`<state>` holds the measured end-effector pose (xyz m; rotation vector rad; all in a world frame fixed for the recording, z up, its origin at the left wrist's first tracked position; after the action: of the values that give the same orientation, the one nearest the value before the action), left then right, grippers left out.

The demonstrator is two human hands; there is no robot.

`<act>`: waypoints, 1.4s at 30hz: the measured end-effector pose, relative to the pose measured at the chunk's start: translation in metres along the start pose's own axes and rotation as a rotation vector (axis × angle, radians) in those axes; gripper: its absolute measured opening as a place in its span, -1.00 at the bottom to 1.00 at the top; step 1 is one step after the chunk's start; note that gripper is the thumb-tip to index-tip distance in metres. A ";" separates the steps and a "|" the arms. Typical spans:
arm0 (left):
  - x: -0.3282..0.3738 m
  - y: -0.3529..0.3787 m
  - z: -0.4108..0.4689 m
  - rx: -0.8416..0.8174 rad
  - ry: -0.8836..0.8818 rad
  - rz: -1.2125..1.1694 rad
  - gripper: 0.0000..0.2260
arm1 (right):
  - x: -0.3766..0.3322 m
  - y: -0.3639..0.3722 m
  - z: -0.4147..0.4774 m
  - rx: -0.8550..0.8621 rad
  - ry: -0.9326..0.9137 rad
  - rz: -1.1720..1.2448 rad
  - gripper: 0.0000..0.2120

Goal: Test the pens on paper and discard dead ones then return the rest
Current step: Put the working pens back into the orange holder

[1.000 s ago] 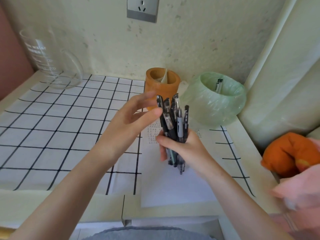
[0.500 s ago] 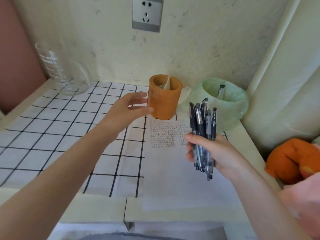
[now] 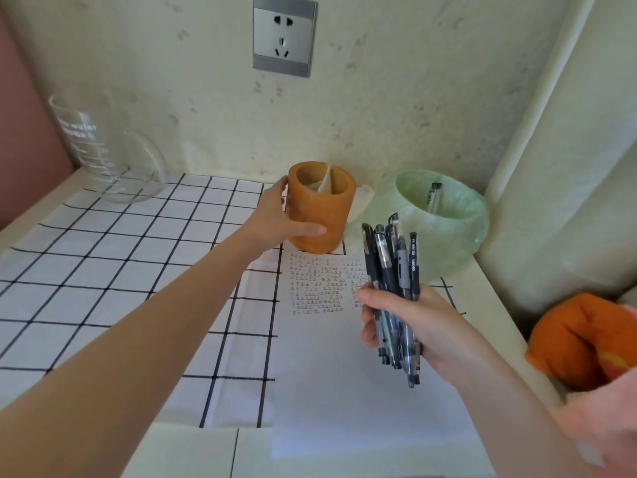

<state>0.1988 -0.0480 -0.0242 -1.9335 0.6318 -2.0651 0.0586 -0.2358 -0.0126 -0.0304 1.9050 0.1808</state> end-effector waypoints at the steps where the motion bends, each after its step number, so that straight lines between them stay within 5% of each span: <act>1: -0.002 0.001 0.003 -0.002 -0.003 -0.005 -0.01 | 0.000 0.000 0.000 -0.003 0.003 0.003 -0.88; 8: -0.005 0.004 0.012 -0.043 0.038 -0.030 -0.16 | 0.000 0.002 0.001 -0.013 0.001 0.000 -0.91; 18: 0.010 -0.003 0.003 0.196 0.056 -0.087 -0.10 | -0.002 0.002 0.001 0.002 -0.006 0.025 -0.91; 42: 0.019 0.014 -0.174 0.336 -0.042 -0.112 -0.08 | -0.024 0.014 -0.034 -0.141 -0.111 0.083 -0.92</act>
<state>0.0235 -0.0435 -0.0191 -1.8445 0.1554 -2.0324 0.0330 -0.2287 0.0229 -0.0358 1.7813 0.3662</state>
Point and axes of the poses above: each hand's wrist, its own z-axis towards the middle knuckle, its own y-axis out of the palm, x = y × z, the point moved 4 cm from there along z, towards the middle knuckle, and after that the axes turned 11 degrees about z, right-handed, at the moved point
